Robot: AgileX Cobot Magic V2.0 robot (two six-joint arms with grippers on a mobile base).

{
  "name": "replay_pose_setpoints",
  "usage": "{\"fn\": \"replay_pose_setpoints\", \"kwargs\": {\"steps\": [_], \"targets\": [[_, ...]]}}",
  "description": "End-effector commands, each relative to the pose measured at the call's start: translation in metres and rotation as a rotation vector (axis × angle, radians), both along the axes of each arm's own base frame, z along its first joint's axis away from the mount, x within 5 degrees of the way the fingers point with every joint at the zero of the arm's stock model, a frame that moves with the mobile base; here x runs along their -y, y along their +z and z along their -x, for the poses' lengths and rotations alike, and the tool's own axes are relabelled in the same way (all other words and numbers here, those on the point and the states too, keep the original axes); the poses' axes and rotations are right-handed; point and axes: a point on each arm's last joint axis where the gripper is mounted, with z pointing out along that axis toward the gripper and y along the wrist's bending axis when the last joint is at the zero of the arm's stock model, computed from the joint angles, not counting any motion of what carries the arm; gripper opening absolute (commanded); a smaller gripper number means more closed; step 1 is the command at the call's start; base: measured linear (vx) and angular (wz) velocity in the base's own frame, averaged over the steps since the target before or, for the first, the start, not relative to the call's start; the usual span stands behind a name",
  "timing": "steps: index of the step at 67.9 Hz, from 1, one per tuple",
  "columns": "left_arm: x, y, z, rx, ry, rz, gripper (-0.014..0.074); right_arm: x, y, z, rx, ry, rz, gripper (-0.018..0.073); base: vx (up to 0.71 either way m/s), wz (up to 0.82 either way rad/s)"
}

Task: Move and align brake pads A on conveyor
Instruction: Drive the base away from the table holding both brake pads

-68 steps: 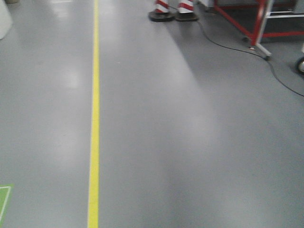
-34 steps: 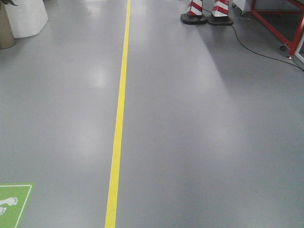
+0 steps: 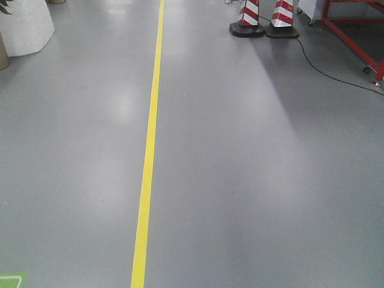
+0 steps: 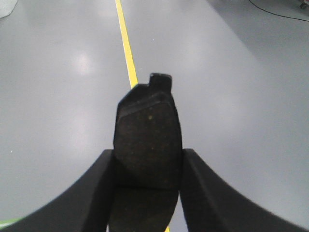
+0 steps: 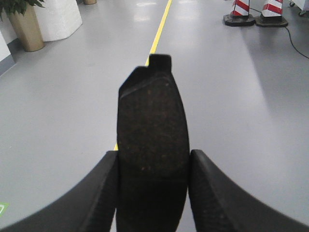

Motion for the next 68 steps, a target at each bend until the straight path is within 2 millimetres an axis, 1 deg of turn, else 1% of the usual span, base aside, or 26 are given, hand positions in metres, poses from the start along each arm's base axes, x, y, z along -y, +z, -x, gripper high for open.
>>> {"fn": "replay_pose_setpoints", "kwargs": {"steps": [1, 27, 68], "targets": [[0.0002, 0.0174, -0.0041, 0.115, 0.006, 0.022, -0.0006, 0.0003, 0.0167, -0.0023, 0.116, -0.004, -0.004, -0.0007, 0.52, 0.0], [0.0002, 0.0174, -0.0041, 0.115, 0.006, 0.022, -0.0006, 0.0003, 0.0167, -0.0023, 0.116, -0.004, -0.004, -0.0007, 0.56, 0.05], [0.0002, 0.0174, -0.0041, 0.115, 0.006, 0.022, -0.0006, 0.0003, 0.0165, -0.0022, 0.113, -0.004, -0.003, -0.0007, 0.67, 0.11]]}}
